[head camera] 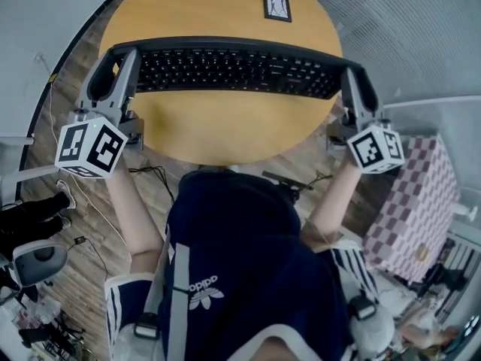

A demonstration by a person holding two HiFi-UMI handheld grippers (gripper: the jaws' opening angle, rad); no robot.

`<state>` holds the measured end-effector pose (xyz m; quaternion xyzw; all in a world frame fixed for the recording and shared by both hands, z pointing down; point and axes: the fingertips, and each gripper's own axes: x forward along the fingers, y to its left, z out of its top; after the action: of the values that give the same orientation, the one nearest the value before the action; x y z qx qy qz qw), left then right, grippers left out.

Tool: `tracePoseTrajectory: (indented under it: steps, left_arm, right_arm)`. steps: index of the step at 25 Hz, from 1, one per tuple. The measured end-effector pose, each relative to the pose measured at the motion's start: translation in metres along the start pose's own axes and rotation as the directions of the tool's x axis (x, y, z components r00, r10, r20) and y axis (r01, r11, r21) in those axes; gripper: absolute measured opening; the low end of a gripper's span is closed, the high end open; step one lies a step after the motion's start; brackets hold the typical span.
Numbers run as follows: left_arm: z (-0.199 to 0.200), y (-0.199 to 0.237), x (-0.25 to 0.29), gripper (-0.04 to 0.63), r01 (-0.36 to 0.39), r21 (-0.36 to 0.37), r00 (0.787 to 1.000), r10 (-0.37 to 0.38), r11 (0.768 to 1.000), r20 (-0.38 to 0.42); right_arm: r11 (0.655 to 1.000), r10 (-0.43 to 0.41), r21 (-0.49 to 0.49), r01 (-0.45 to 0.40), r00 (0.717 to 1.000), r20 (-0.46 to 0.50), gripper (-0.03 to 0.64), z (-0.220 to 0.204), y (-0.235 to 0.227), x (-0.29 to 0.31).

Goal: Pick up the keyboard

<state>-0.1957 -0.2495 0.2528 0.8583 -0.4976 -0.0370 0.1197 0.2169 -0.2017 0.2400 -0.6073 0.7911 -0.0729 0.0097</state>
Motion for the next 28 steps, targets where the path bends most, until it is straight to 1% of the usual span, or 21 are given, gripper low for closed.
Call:
tracePoseTrajectory:
  steps: [3, 5, 8, 10, 20, 28]
  left_arm:
    - [-0.017, -0.006, 0.006, 0.192, 0.001, -0.011, 1.0, -0.001, 1.0, 0.009]
    - [-0.037, -0.006, 0.014, 0.192, 0.02, -0.03, 1.0, -0.019, 0.999, 0.022]
    - [-0.068, 0.015, 0.036, 0.192, 0.058, -0.069, 0.997, -0.055, 0.996, 0.051]
    - [-0.076, 0.028, 0.044, 0.192, 0.071, -0.086, 0.996, -0.065, 0.994, 0.068]
    - [-0.059, 0.027, 0.033, 0.192, 0.04, -0.076, 0.997, -0.035, 0.996, 0.062]
    - [-0.061, 0.026, 0.031, 0.192, 0.015, -0.086, 0.999, -0.011, 0.996, 0.053]
  right_arm:
    - [1.0, -0.006, -0.012, 0.006, 1.0, -0.007, 0.16, -0.009, -0.011, -0.003]
    - [0.999, -0.031, -0.034, 0.031, 0.999, -0.006, 0.16, -0.019, -0.019, -0.007]
    - [0.994, -0.075, -0.082, 0.075, 0.997, 0.002, 0.16, -0.037, -0.019, 0.005]
    - [0.991, -0.088, -0.102, 0.089, 0.996, 0.008, 0.16, -0.041, -0.015, 0.014]
    - [0.995, -0.058, -0.086, 0.057, 0.998, -0.012, 0.16, -0.032, -0.009, 0.015]
    - [0.995, -0.047, -0.086, 0.046, 0.999, -0.01, 0.16, -0.031, -0.01, 0.018]
